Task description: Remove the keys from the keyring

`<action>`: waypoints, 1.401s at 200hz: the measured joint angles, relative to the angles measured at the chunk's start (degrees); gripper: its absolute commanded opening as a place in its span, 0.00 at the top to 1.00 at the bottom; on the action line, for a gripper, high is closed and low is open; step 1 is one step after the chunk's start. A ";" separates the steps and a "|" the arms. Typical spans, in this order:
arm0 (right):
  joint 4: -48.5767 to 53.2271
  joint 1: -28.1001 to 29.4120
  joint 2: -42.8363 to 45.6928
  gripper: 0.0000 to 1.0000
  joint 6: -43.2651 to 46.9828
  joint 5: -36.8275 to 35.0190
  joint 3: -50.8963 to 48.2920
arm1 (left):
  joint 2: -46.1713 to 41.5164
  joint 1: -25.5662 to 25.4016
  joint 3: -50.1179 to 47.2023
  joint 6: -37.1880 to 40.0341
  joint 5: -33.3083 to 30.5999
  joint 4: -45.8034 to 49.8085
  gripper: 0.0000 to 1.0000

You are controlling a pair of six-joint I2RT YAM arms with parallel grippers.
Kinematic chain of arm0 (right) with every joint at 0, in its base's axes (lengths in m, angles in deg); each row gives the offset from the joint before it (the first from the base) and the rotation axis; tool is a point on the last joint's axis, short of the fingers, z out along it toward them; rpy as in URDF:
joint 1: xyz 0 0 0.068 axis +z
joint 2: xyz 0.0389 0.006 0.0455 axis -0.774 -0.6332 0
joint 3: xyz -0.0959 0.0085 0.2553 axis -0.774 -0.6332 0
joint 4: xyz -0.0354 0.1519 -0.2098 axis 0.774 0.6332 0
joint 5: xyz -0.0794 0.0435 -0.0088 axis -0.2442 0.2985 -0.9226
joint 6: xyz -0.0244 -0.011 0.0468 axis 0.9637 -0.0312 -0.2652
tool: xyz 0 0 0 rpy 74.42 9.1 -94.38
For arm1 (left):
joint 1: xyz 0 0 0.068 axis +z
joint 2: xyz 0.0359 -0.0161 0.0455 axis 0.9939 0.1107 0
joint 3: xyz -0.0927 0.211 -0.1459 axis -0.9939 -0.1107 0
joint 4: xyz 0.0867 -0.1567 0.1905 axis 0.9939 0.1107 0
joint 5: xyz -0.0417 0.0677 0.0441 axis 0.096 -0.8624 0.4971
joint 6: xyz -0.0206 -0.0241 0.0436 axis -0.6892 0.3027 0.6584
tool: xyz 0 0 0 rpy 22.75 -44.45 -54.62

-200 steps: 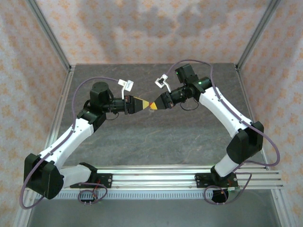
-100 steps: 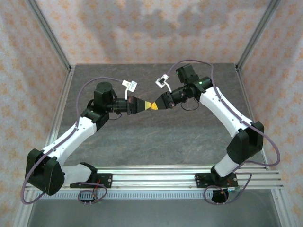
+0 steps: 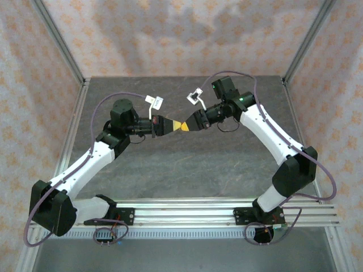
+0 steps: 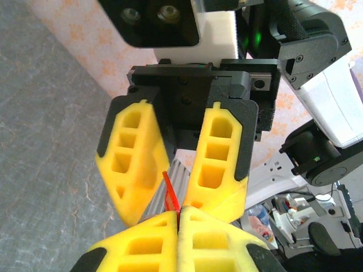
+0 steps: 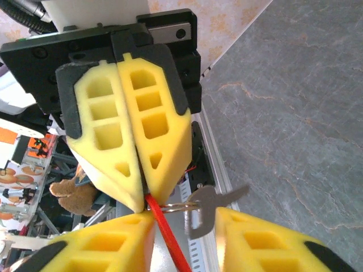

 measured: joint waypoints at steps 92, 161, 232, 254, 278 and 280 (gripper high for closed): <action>-8.81 -0.76 2.80 0.49 -7.08 -3.56 -3.52 | -1.40 -0.28 -1.55 -0.20 -5.33 -2.99 1.00; -19.78 -2.99 10.64 0.34 -13.86 -7.02 -9.09 | -1.40 -0.37 -2.56 -0.20 -8.90 -2.93 1.00; -46.45 -4.24 23.87 0.23 -28.09 -21.75 -30.88 | -1.92 -0.37 -2.69 -4.76 -16.52 -5.42 1.00; -58.99 -4.07 26.01 0.23 -32.79 -26.18 -38.69 | -1.95 -0.37 -2.82 -8.41 -18.01 -9.01 1.00; -70.82 -2.08 25.73 0.23 -35.98 -29.35 -45.33 | -1.95 -0.37 -2.82 -11.85 -19.17 -12.46 1.00; -71.32 -1.86 25.62 0.23 -36.15 -29.42 -45.53 | -1.95 -0.37 -2.82 -12.04 -19.26 -12.61 1.00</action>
